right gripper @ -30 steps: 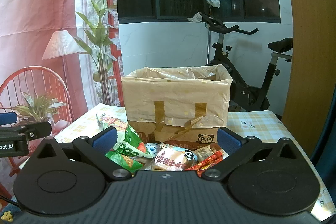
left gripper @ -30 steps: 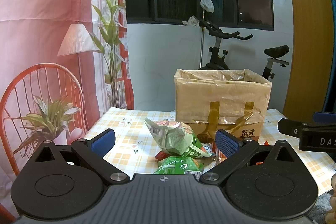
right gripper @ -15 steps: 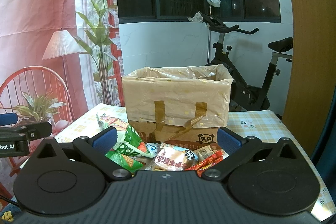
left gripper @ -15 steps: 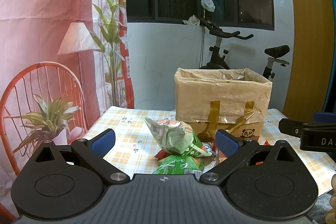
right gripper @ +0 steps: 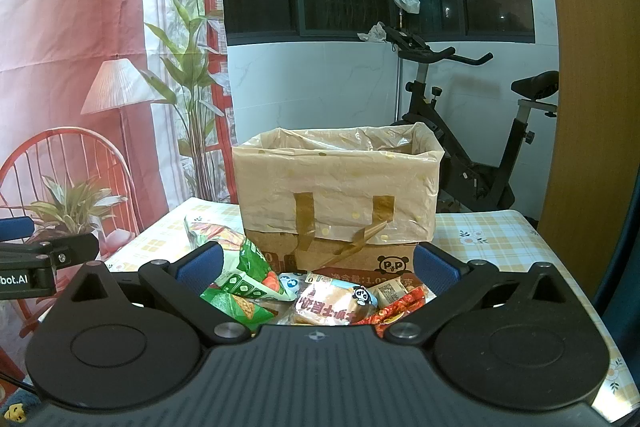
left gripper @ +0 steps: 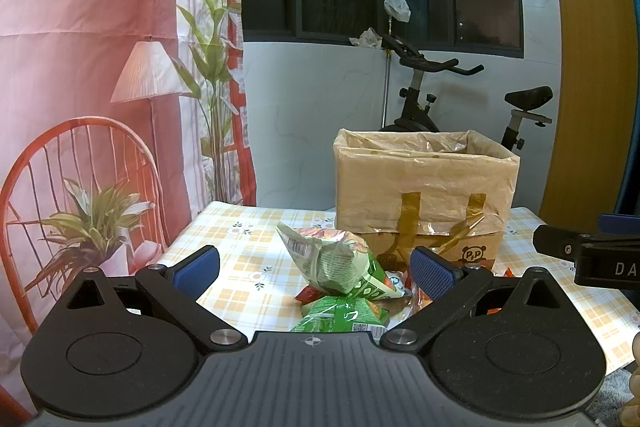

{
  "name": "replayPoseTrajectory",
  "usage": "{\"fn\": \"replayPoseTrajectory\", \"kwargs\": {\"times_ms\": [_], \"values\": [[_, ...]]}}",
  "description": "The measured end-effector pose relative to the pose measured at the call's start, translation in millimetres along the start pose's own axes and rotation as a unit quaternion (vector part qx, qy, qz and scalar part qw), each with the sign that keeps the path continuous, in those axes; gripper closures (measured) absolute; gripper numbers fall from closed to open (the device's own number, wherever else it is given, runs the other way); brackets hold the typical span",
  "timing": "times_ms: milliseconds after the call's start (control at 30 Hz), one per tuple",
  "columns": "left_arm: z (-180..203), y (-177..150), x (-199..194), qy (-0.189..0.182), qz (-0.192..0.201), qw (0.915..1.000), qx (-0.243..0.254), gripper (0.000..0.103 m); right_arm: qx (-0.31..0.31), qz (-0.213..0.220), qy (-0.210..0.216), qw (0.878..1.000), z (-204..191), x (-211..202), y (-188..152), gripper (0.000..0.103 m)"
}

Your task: Organize snacks

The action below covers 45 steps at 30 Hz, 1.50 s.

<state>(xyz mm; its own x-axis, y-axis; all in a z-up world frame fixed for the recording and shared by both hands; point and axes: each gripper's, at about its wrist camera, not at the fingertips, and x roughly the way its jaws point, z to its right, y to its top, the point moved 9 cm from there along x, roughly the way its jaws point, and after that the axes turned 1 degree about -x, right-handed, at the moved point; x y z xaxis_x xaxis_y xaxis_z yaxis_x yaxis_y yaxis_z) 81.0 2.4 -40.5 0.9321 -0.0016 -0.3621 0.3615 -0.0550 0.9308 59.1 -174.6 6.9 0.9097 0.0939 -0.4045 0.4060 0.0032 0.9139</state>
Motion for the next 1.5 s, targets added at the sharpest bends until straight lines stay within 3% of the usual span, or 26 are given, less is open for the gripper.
{"fn": "replayPoseTrajectory", "kwargs": {"times_ms": [367, 633, 800, 1067, 1367, 1500], "values": [[-11.9, 6.2, 5.4, 0.008, -0.006, 0.9998, -0.015, 0.001, 0.004, 0.002, 0.005, 1.000, -3.3, 0.2, -1.1, 0.000], [-49.7, 11.1, 21.0, 0.033, -0.006, 0.9972, -0.066, 0.001, 0.032, 0.039, -0.004, 0.999, 12.3, 2.4, 3.8, 0.000], [-50.0, -1.0, 39.9, 0.039, -0.018, 0.9976, -0.055, 0.001, 0.020, 0.047, -0.011, 0.999, 21.4, 14.9, -0.3, 0.000], [-42.0, -23.0, 68.1, 0.034, -0.037, 0.9985, -0.022, 0.001, -0.058, -0.031, 0.015, 0.998, -1.5, 62.7, -49.4, 0.002], [-37.3, -46.3, 90.1, 0.015, -0.065, 0.9976, -0.016, 0.001, -0.157, -0.089, 0.073, 0.981, -44.7, 97.0, -97.3, 0.003], [-33.6, -55.4, 100.4, -0.003, -0.077, 0.9969, -0.013, 0.008, -0.180, -0.114, 0.081, 0.974, -52.0, 115.2, -114.2, 0.005]]}}
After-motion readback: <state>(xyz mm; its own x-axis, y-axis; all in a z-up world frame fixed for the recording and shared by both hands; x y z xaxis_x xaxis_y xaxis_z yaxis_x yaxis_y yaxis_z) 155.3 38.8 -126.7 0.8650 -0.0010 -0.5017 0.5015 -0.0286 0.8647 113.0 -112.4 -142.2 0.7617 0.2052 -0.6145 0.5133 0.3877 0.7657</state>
